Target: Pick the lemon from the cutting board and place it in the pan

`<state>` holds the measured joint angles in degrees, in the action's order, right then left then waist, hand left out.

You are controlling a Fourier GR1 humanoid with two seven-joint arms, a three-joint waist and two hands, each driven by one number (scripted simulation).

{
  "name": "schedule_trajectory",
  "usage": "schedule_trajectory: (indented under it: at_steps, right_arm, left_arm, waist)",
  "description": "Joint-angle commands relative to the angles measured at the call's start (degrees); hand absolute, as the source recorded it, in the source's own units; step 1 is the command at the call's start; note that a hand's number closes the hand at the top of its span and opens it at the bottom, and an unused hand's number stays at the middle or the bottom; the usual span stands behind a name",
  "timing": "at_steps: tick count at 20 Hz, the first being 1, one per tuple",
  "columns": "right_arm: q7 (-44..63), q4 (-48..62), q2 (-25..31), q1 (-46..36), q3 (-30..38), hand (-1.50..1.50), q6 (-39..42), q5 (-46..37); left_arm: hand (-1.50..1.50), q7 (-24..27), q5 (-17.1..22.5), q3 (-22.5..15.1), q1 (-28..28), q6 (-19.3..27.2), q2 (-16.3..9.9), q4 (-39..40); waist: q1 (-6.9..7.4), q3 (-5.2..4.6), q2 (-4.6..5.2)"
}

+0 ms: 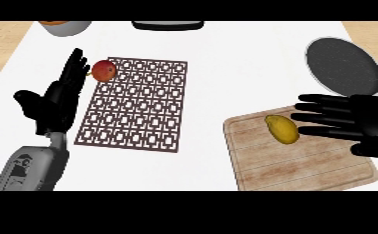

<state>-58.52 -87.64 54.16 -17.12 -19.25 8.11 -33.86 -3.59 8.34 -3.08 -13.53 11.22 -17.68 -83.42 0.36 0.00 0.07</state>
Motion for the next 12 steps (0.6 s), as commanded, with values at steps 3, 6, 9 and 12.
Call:
schedule_trajectory:
  at_steps: [3, 6, 9, 12]
  right_arm:
    - [-4.1, -1.0, -2.3, 0.8, 1.7, -1.5, 2.1, -4.1]
    - [2.0, -4.7, -6.4, 4.9, -2.4, -1.5, -3.9, -12.2]
    - [1.2, 0.6, -6.3, 0.6, 1.2, -1.5, -4.8, -15.2]
    - [4.1, -0.3, -9.8, 1.9, -0.4, -1.5, -4.9, -20.8]
  left_arm:
    - [0.0, -2.5, -0.5, 1.7, 1.2, -1.1, -0.4, -3.4]
    - [0.0, 1.3, -0.9, 2.8, 1.0, -1.9, 0.3, 0.7]
    - [0.0, 2.0, 0.2, 3.8, 0.5, -4.0, 0.3, 2.4]
    - [0.0, -3.9, -2.5, 1.7, -0.1, 0.2, 2.9, -2.6]
  waist:
    - [-0.27, 0.0, -0.14]
    - [-0.58, -0.01, -0.12]
    - [-0.29, -0.01, 0.0]
    - [-0.26, 0.01, -0.11]
